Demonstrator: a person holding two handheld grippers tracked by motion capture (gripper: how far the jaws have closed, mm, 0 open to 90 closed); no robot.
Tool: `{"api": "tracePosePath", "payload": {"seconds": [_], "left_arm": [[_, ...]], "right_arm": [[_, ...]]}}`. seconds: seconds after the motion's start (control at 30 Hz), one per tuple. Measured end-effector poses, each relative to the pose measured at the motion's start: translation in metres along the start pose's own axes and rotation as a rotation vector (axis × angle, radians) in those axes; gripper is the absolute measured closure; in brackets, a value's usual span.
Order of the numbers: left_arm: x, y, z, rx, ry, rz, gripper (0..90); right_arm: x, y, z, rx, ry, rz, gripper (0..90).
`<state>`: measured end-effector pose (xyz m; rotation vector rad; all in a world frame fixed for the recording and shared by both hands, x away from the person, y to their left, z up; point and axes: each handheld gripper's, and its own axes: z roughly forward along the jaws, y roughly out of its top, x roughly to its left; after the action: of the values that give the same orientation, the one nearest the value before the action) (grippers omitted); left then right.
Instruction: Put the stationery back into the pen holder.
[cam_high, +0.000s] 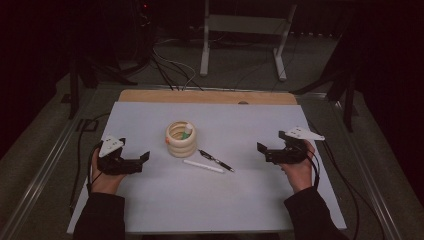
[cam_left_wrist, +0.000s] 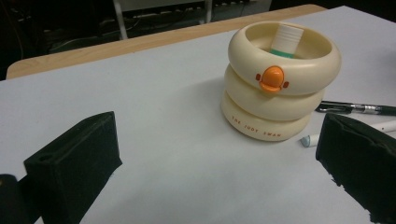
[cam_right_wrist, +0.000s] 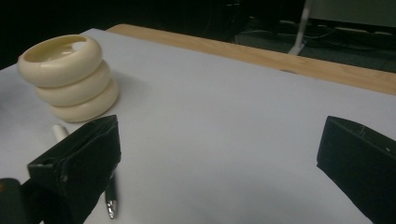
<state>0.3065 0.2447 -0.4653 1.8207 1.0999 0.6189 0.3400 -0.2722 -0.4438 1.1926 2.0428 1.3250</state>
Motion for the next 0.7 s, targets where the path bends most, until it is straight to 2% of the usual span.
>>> {"api": "tracePosePath", "payload": {"seconds": [0.27,0.47,0.7], "left_arm": [[0.001,-0.001,0.000,0.004,0.004,0.001,0.2],[0.002,-0.002,0.000,0.007,0.004,-0.006,0.2],[0.001,-0.001,0.000,-0.004,-0.009,-0.008,0.2]], "right_arm": [[0.014,0.011,0.019,0.066,0.032,-0.039,0.0],[0.024,0.009,0.034,0.116,0.067,-0.060,0.0],[0.035,0.007,0.047,0.146,0.098,-0.087,0.0]]}}
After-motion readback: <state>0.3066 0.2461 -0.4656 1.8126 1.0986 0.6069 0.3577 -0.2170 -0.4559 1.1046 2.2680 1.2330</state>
